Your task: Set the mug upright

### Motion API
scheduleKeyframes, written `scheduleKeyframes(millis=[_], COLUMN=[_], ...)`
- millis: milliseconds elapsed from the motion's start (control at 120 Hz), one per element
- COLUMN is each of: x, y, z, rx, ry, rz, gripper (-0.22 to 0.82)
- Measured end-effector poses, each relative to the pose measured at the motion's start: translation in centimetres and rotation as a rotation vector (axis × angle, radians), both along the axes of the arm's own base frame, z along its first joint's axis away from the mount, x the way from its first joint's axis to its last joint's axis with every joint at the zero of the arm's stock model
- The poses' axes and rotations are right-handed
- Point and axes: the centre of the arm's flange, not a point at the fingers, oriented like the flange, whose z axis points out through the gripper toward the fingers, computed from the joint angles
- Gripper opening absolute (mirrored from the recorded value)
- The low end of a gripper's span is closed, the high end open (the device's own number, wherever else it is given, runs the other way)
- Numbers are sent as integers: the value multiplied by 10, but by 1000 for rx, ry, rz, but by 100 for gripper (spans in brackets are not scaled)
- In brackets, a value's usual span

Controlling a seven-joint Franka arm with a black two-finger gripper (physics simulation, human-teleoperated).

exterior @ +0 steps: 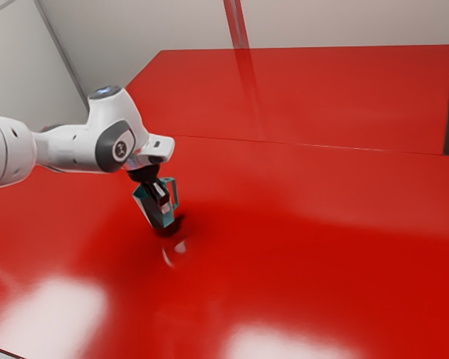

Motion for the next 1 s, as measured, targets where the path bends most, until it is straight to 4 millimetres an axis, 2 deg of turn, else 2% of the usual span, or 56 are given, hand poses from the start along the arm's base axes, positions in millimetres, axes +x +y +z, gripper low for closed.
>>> scheduleKeyframes(millis=[158,425,642,767,1000], x=[-14,-17,-16,-16,-17], y=[0,-1,0,-1,-4], z=[-8,-21,-24,-24,-24], rx=[24,39,45,43,40], ry=[-10,-20,-27,-27,-25], rz=[3,20,35,40,40], gripper=[-17,-17,-16,-9,11])
